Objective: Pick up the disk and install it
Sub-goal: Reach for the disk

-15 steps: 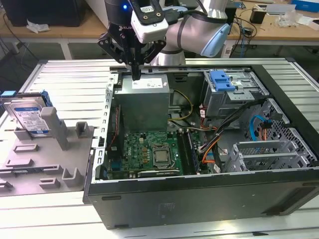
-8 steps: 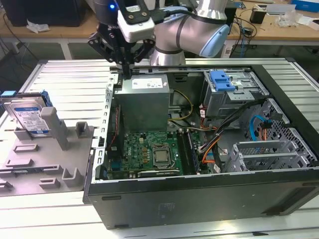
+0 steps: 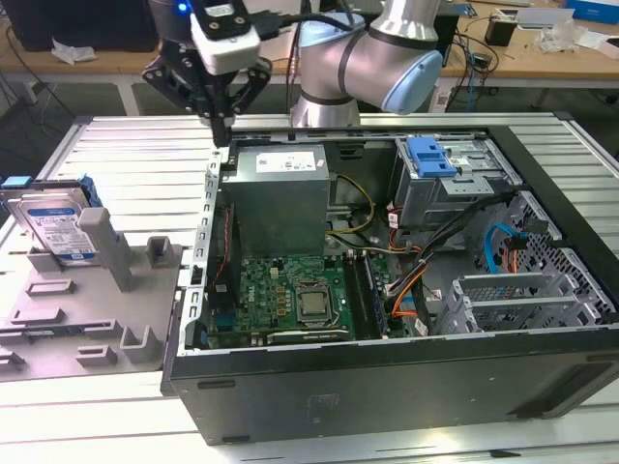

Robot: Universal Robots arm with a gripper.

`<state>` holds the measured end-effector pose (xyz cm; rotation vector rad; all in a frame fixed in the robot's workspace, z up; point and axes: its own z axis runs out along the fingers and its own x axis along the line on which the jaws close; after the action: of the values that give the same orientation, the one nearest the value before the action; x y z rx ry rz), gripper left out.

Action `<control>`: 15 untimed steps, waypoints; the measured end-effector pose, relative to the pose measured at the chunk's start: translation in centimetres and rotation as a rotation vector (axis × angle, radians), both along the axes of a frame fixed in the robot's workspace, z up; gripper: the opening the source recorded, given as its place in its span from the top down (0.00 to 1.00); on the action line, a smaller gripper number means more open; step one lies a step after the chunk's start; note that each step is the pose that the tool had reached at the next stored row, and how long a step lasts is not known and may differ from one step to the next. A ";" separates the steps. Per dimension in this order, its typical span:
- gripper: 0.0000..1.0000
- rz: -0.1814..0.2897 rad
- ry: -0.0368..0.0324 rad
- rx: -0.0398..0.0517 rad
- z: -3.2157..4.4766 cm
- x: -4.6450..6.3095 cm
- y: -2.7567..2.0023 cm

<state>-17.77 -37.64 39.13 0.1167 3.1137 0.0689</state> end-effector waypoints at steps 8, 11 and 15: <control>0.89 0.000 -0.0001 0.0000 -0.05 -4.2 0.58; 0.89 0.000 0.0000 0.0000 -0.08 -5.8 0.67; 0.89 0.000 0.0000 0.0000 -0.13 -8.7 0.85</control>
<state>-26.47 -36.79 39.00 0.1168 3.1137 0.0688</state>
